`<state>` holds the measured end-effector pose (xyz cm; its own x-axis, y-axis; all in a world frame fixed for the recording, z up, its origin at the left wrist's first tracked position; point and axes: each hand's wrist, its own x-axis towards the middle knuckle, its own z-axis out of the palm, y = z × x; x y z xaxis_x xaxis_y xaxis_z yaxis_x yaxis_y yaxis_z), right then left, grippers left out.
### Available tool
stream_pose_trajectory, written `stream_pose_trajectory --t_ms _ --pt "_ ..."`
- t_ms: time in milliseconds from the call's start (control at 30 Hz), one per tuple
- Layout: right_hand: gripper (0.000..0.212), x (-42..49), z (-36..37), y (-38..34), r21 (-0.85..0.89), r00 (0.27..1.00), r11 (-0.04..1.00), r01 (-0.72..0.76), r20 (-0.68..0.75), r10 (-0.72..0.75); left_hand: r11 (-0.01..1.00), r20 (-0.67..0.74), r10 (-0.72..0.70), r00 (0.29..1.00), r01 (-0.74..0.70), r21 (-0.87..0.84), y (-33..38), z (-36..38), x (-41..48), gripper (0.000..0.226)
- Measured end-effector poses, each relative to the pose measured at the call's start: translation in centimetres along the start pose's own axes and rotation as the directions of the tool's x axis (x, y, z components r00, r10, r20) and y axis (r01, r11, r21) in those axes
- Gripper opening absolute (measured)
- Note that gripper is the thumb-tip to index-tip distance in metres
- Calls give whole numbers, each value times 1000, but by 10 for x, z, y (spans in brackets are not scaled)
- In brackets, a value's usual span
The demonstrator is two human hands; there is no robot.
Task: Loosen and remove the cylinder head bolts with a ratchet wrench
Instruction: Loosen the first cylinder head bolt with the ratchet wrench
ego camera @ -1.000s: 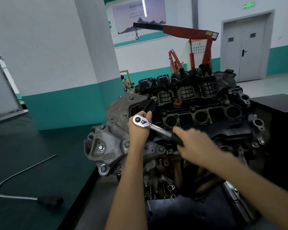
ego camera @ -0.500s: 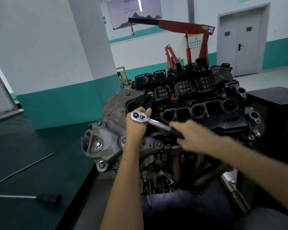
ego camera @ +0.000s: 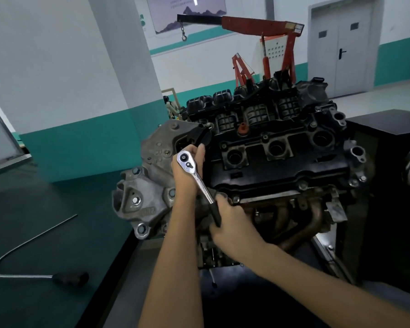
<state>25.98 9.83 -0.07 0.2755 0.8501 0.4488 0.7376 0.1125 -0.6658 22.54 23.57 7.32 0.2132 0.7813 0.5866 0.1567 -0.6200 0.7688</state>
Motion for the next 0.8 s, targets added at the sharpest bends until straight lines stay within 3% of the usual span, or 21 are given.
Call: stream_pose_trajectory --t_ms 133,233,333,400,433,533,633,700,800 --pt "25 5 -11 8 17 1000 1000 9 19 -9 1000 33 0 999 1 -25 3 -2 -2 43" --pt "21 23 -60 22 -195 991 976 99 107 -79 998 79 19 997 -14 -54 2 -3 -3 41" --pt "24 61 -119 23 -578 970 780 239 184 -161 999 91 -19 996 23 -41 3 -3 -2 39" --pt "30 78 -136 15 -688 954 661 298 192 -230 997 69 -37 997 42 -72 4 -3 -2 38" --pt "29 78 -135 12 -695 952 653 300 179 -247 996 53 -39 998 43 -83 4 -2 -2 39" --pt "21 47 -104 15 -591 983 788 173 54 -175 996 22 -35 999 36 -78 3 0 -3 42" --pt "24 5 -42 10 -182 1000 983 -24 4 25 1000 3 -1 1000 1 -27 3 1 -4 42" --pt "24 -4 -3 -2 -20 997 997 -74 -30 73 1000 -19 7 1000 -7 -2 2 1 -3 43" --pt "20 -5 22 -11 88 994 993 -79 -75 85 1000 -17 3 1000 -3 -6 3 -1 -4 41"
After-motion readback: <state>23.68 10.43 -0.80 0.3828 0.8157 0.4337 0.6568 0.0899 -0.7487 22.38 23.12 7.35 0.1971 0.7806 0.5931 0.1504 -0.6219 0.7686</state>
